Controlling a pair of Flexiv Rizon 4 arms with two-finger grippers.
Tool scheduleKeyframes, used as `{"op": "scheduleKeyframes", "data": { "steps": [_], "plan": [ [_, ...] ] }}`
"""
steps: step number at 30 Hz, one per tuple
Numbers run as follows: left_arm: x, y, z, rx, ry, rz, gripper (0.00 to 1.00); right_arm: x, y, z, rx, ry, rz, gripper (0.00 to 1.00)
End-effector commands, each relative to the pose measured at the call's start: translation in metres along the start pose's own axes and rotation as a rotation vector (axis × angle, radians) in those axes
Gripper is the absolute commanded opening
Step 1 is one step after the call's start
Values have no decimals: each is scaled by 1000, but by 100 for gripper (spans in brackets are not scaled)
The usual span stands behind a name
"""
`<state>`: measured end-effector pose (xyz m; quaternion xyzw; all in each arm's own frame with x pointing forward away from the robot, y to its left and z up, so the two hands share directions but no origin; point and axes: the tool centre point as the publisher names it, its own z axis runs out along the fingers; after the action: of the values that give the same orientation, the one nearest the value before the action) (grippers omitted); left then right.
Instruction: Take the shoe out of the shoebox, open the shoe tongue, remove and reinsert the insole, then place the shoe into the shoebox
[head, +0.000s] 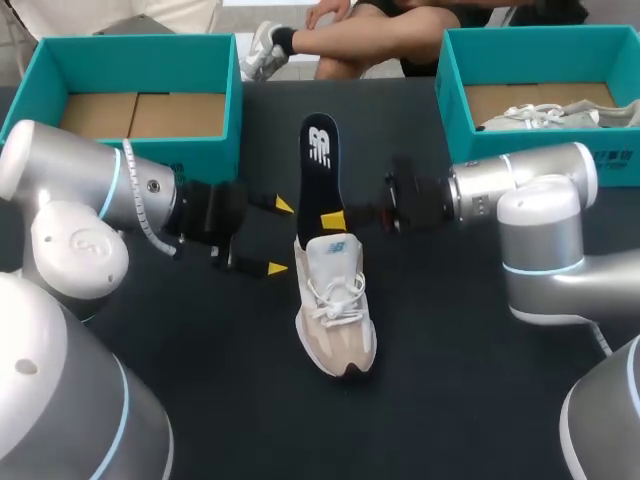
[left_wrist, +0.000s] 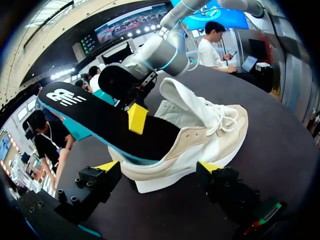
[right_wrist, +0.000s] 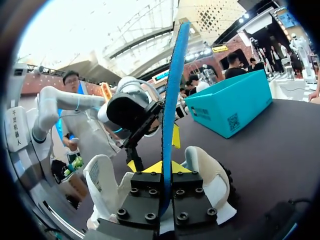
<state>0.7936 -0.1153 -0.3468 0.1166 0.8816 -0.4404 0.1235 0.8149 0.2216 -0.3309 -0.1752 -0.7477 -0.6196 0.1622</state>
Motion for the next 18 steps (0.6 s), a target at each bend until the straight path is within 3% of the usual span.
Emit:
{"op": "scheduleKeyframes", "data": {
  "steps": [1,9,14,18],
  "plan": [
    [0,-1,1,-5,0,0,100,2,-14,1,13,-1,20,0],
    [0,-1,1,-5,0,0,100,10,-36,-3,61,-7,86,0],
    [0,-1,1,-5,0,0,100,9,-29,-3,57,-10,72,0],
    [0,-1,1,-5,0,0,100,7,-18,-1,55,-10,41,12]
  ]
}}
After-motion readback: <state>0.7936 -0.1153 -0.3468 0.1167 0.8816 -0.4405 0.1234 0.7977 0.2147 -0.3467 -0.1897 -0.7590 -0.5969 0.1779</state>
